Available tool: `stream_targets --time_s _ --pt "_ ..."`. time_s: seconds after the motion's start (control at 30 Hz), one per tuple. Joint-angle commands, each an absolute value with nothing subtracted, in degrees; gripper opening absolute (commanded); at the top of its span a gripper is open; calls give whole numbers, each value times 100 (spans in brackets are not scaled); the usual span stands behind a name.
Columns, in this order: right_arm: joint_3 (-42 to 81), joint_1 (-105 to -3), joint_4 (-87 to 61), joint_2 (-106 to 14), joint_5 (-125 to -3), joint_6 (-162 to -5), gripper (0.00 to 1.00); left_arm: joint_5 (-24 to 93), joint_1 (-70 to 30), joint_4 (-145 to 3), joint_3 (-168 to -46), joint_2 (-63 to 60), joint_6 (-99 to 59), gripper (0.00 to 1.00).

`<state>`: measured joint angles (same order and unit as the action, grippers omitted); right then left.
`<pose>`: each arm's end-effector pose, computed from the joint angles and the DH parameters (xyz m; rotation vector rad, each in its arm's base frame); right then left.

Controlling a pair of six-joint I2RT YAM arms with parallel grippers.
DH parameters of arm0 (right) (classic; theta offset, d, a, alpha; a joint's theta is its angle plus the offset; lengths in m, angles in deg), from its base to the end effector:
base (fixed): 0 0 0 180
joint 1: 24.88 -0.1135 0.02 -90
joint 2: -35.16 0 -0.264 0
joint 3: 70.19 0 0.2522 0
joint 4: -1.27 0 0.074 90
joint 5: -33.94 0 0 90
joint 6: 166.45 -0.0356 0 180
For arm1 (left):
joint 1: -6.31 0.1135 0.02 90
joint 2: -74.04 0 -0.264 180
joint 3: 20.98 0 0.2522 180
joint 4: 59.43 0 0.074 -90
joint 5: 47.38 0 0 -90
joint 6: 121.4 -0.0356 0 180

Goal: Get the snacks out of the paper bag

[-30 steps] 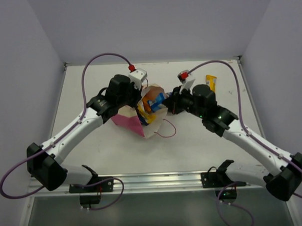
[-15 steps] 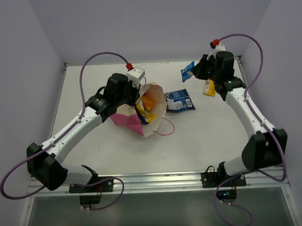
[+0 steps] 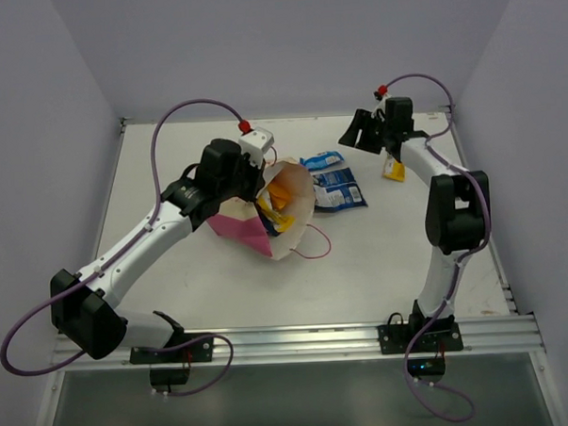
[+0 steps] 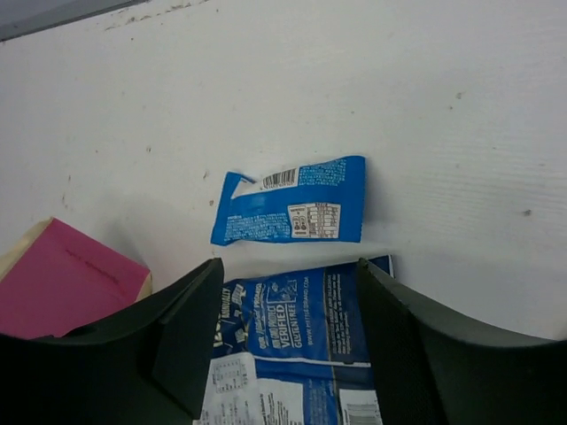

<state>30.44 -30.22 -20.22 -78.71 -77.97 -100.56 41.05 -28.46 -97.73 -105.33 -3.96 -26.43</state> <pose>0.4571 0.0561 0.2362 0.1389 2.2097 0.7055 0.2531 -0.1769 0.3416 0.5712 2.0829 -0.4351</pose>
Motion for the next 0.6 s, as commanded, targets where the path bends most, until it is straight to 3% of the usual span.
stream_targets --time_s 0.0,0.1,0.27,0.47,0.57 --pt "3007 -3006 -2171 -6945 -7565 -9421 65 4103 -2771 -9965 -10452 -436 -2736 0" --pt "2067 -3295 -1891 -5804 -7609 -9236 67 4174 -2762 -10053 -10540 -401 -2771 0" --pt "827 -4630 -1663 -4362 -7513 -9112 63 4235 -2762 -10167 -10672 -445 -2832 0" --pt "-158 -6195 -663 -4025 -7618 -9323 53 4393 -2762 -10211 -10760 -454 -2833 0" --pt "-98 -6697 -538 -4446 -7311 -9157 54 4481 -2770 -10229 -10795 -418 -2815 0"
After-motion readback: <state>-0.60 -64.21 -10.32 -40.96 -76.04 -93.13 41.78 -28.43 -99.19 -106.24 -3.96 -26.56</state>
